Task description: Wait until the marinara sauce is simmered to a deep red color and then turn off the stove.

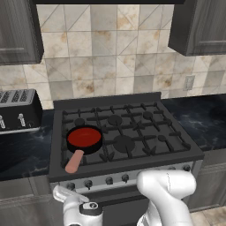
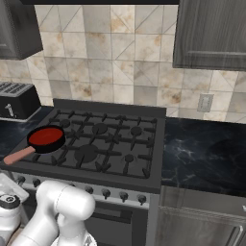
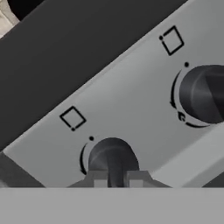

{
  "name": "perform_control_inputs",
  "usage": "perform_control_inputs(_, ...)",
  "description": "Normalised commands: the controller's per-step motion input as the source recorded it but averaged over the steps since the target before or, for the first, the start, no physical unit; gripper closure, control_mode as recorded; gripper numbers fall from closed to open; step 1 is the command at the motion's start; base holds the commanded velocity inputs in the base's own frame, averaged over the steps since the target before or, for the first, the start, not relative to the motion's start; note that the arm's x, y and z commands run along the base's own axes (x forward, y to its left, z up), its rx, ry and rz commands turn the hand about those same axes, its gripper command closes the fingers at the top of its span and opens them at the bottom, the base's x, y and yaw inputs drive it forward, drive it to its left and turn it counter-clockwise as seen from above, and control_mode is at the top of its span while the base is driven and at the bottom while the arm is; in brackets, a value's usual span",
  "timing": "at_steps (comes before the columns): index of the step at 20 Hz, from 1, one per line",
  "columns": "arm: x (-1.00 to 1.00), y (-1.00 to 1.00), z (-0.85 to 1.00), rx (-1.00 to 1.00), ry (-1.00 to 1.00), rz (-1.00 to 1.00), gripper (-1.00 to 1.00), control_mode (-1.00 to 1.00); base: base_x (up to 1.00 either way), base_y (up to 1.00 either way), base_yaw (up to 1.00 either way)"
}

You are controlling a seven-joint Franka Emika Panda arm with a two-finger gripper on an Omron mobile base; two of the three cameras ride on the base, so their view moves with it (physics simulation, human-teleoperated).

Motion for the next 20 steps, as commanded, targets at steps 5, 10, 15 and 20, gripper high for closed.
perform_control_inputs(5,0.0,-0.09,-0.32,0.47,0.0,-0.05,1.0,-1.0,0.0,0.0,0.0)
perform_control_inputs(10,0.0,-0.12,-0.39,0.56,0.0,-0.08,1.0,-1.0,0.0,0.0,0.0)
perform_control_inputs(15,0.0,-0.16,-0.47,0.61,0.0,-0.09,1.0,-1.0,0.0,0.0,0.0)
perform_control_inputs(20,0.0,-0.13,-0.52,0.66,0.0,-0.15,1.0,-1.0,0.0,0.0,0.0)
